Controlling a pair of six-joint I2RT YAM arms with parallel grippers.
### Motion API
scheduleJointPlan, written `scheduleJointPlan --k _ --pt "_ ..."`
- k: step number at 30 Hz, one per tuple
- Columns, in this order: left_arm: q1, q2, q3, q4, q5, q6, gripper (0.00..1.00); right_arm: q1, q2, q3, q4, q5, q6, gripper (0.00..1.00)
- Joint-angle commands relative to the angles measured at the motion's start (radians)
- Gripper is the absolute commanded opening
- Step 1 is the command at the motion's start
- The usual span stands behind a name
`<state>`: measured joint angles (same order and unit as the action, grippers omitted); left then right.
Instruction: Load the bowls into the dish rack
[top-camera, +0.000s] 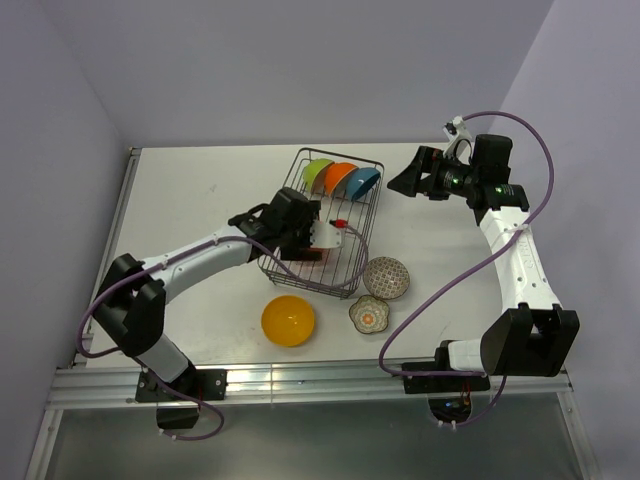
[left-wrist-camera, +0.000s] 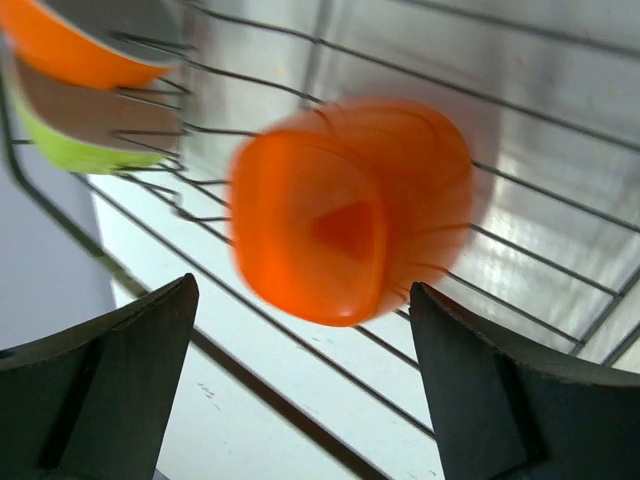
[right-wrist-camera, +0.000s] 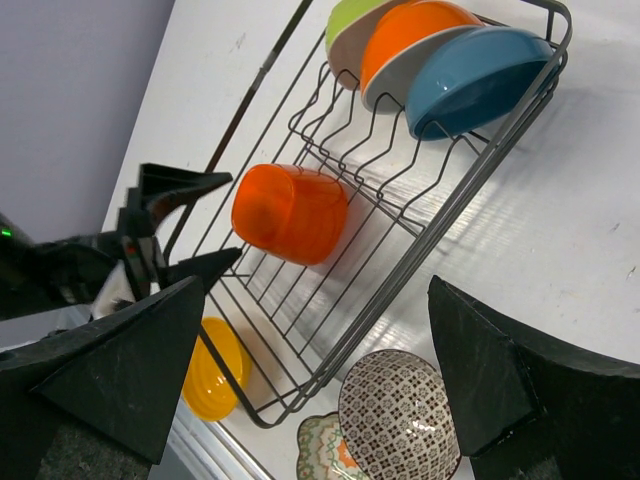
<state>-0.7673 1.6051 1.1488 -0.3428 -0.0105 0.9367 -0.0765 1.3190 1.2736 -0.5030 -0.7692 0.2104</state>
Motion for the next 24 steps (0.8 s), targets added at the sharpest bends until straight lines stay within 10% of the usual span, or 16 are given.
scheduleJointPlan --k 1,7,14,24 --pt "-0.006 -0.04 0.141 -0.031 0.04 -0.111 0.91 -0.006 -0.003 0.043 -0.005 -0.012 -0.023 1.0" --pt "-0.01 -0.057 0.299 -0.131 0.151 -0.294 0.71 -0.006 0.006 0.049 -0.017 -0.016 -0.035 0.96" --pt "-0.013 0.038 0.37 -0.271 0.265 -0.508 0.26 0.009 0.042 0.075 -0.095 0.024 -0.083 0.88" --pt "-0.013 0.148 0.338 -0.282 0.293 -0.729 0.17 0.133 0.103 -0.003 -0.121 0.07 -0.074 0.65"
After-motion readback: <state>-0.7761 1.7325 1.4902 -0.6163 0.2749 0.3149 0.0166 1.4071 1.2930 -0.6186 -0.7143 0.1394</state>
